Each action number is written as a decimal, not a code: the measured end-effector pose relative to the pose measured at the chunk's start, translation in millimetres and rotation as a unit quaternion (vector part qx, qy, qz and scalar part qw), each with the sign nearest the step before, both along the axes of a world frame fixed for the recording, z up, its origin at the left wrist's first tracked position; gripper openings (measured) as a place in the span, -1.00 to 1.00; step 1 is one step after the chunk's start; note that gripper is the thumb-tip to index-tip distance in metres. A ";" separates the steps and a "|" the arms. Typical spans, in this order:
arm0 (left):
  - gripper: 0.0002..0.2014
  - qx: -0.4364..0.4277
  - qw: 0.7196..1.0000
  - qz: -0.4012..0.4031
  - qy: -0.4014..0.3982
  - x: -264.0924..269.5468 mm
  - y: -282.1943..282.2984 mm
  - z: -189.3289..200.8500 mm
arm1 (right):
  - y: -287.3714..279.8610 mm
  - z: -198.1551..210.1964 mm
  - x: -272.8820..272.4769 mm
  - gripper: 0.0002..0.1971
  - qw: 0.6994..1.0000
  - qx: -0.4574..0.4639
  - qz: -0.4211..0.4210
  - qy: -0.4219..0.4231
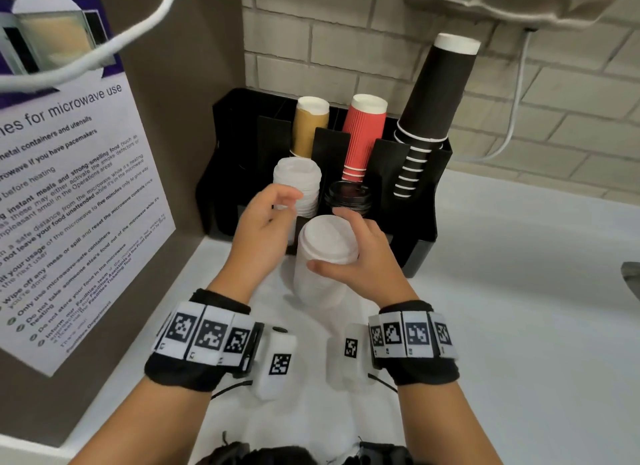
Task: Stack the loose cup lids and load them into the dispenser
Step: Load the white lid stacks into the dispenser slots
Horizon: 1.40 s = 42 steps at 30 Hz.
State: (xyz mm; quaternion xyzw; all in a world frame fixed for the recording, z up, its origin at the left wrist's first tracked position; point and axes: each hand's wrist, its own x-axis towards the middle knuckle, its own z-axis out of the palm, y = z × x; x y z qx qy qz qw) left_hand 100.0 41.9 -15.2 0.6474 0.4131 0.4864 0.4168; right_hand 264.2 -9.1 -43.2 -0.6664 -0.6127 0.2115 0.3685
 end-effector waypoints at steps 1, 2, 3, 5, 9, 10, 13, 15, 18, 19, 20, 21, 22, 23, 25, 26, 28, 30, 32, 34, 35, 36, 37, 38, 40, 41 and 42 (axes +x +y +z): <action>-0.76 -0.008 1.000 0.008 -0.009 -3.2 2.3 -0.7 | 1.3 1.0 -1.9 -0.17 1.000 -0.008 -0.005 -0.015; -0.77 -0.013 1.000 0.012 -0.012 -6.5 4.0 -1.7 | 2.5 1.7 -3.6 -0.20 1.000 -0.013 -0.008 -0.024; -0.78 -0.018 1.000 0.014 -0.012 -8.6 5.0 -2.8 | 3.7 2.2 -4.8 -0.22 0.999 -0.018 -0.010 -0.028; -0.80 -0.023 0.999 0.018 -0.013 -12.7 5.6 -4.9 | 6.8 2.5 -7.8 -0.26 0.999 -0.026 -0.012 -0.031; -0.83 -0.027 0.999 0.018 -0.013 -12.1 3.5 -9.2 | 9.8 3.0 -9.0 -0.30 0.999 -0.034 -0.018 -0.034; -0.83 -0.028 0.999 0.017 -0.013 -12.2 2.8 -10.1 | 10.3 3.3 -9.1 -0.30 0.999 -0.035 -0.019 -0.034; -0.83 -0.031 0.999 0.009 -0.025 -11.6 -0.5 -12.5 | 10.9 4.5 -7.8 -0.30 0.999 -0.023 -0.032 -0.021; -0.76 -0.036 0.999 0.003 -0.039 -10.8 -3.4 -13.7 | 10.3 6.5 -5.5 -0.30 0.999 0.002 -0.036 0.000; -0.56 -0.047 0.997 -0.042 -0.052 -9.9 -7.7 -14.9 | 8.2 15.3 -2.1 -0.32 0.997 0.046 -0.030 0.045; -0.48 -0.044 0.996 -0.068 -0.045 -9.5 -9.3 -15.4 | 7.1 19.8 -1.3 -0.33 0.995 0.061 -0.024 0.070; -0.37 -0.038 0.994 -0.099 -0.033 -9.5 -10.9 -15.7 | 5.5 24.7 -0.9 -0.35 0.992 0.070 -0.011 0.101; -0.24 -0.032 0.991 -0.129 -0.021 -8.3 -12.1 -15.8 | 3.5 29.6 -1.3 -0.36 0.988 0.071 0.008 0.135; -0.10 -0.029 0.988 -0.153 -0.017 -6.8 -13.6 -15.3 | 1.2 34.0 -2.5 -0.35 0.983 0.065 0.033 0.169; 0.00 -0.029 0.985 -0.170 -0.024 -4.3 -14.9 -14.0 | -1.0 37.5 -3.8 -0.34 0.977 0.054 0.059 0.198; 0.02 -0.032 0.981 -0.183 -0.060 -1.2 -16.8 -10.6 | -4.0 42.6 -6.2 -0.30 0.967 0.032 0.101 0.234; -0.02 -0.030 0.980 -0.183 -0.075 -1.1 -17.2 -8.9 | -5.0 44.8 -6.3 -0.28 0.964 0.020 0.117 0.240; -0.08 -0.021 0.979 -0.184 -0.084 -3.9 -16.1 -7.6 | -6.3 48.9 -3.9 -0.23 0.962 -0.009 0.146 0.233; -0.09 -0.016 0.978 -0.192 -0.080 -7.7 -13.6 -8.6 | -7.5 51.9 2.4 -0.18 0.961 -0.039 0.174 0.214; -0.09 -0.017 0.976 -0.203 -0.082 -9.7 -12.7 -9.4 | -9.5 54.4 8.4 -0.15 0.959 -0.056 0.195 0.198; -0.10 -0.021 0.974 -0.208 -0.089 -9.5 -13.6 -9.6 | -10.7 56.3 12.3 -0.18 0.957 -0.060 0.204 0.195; -0.10 -0.022 0.973 -0.209 -0.091 -9.3 -14.1 -10.2 | -11.3 57.0 13.7 -0.21 0.957 -0.060 0.204 0.198; -0.11 -0.022 0.973 -0.210 -0.094 -9.0 -14.6 -11.1 | -11.9 57.6 14.7 -0.23 0.957 -0.059 0.203 0.201; -0.11 -0.022 0.972 -0.212 -0.097 -9.0 -14.6 -12.3 | -12.2 58.0 15.4 -0.24 0.957 -0.058 0.201 0.202; -0.11 -0.022 0.971 -0.214 -0.101 -9.0 -14.7 -13.3 | -12.3 58.4 15.8 -0.24 0.957 -0.056 0.199 0.202; -0.11 -0.025 0.970 -0.216 -0.108 -8.6 -14.9 -15.0 | -12.1 58.9 15.7 -0.25 0.959 -0.054 0.192 0.199; -0.10 -0.026 0.969 -0.217 -0.111 -8.0 -15.0 -15.9 | -11.9 59.1 15.6 -0.25 0.960 -0.054 0.188 0.199; -0.10 -0.027 0.969 -0.217 -0.113 -7.5 -15.2 -16.7 | -11.7 59.3 15.5 -0.25 0.961 -0.054 0.185 0.200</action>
